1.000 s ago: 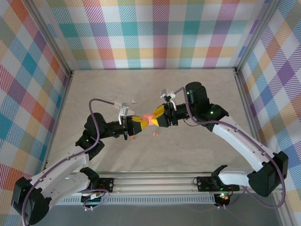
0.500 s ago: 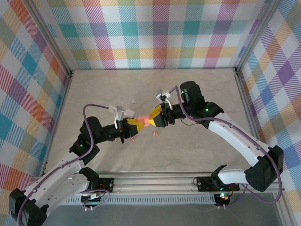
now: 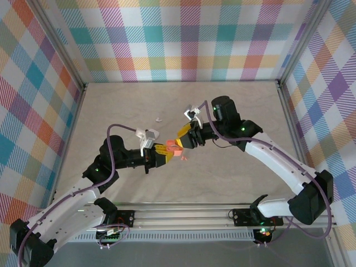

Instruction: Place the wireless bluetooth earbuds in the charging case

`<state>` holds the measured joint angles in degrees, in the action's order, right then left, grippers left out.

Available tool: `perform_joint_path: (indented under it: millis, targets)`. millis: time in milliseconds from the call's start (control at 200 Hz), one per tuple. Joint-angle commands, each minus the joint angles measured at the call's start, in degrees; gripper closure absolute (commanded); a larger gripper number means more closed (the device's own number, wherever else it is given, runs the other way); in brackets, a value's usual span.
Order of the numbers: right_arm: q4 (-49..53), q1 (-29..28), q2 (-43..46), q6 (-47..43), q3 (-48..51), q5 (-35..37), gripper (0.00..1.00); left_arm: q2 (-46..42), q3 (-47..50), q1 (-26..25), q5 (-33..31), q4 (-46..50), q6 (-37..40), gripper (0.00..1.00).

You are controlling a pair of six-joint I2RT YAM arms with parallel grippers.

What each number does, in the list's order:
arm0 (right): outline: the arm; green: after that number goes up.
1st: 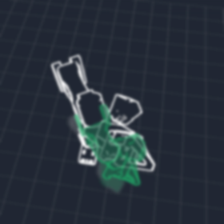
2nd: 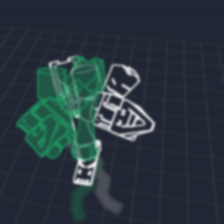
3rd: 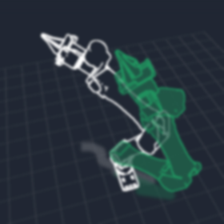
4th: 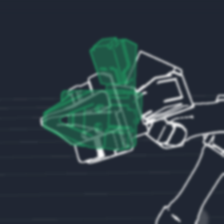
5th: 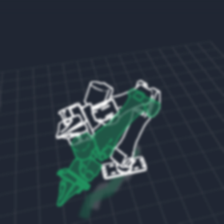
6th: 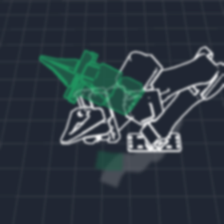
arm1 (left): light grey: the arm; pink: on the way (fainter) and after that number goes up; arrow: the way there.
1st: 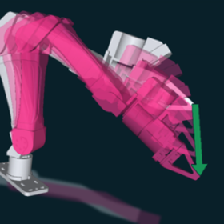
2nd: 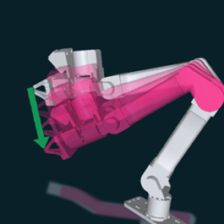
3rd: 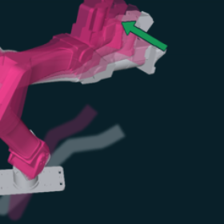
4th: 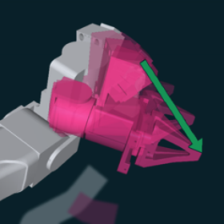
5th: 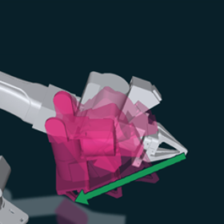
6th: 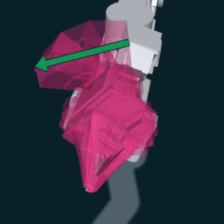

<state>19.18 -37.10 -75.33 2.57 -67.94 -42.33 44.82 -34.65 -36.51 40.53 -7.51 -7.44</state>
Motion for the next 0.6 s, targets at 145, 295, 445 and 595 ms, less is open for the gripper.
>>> perform_joint_path:
  millis: [145, 295, 445, 595]
  targets:
    - [1.6, 0.5, -1.8, 1.2, -2.2, 3.3, 0.5, -3.7, 3.0, -1.0, -1.8, -5.3, 1.5, 1.0]
    - [1.2, 0.5, -0.8, 2.5, -2.0, 1.3, 0.49, -4.2, 2.1, -1.0, -6.9, -0.3, 1.7, 1.0]
    - [0.0, 0.5, 1.0, 3.6, -0.8, 0.9, 0.48, -4.0, 2.0, -1.0, -9.1, 1.0, 1.2, 1.0]
    - [-2.6, 0.4, 2.1, 7.4, 0.4, 0.4, 0.48, -3.6, 2.8, -1.0, -12.5, 1.8, 0.0, 1.0]
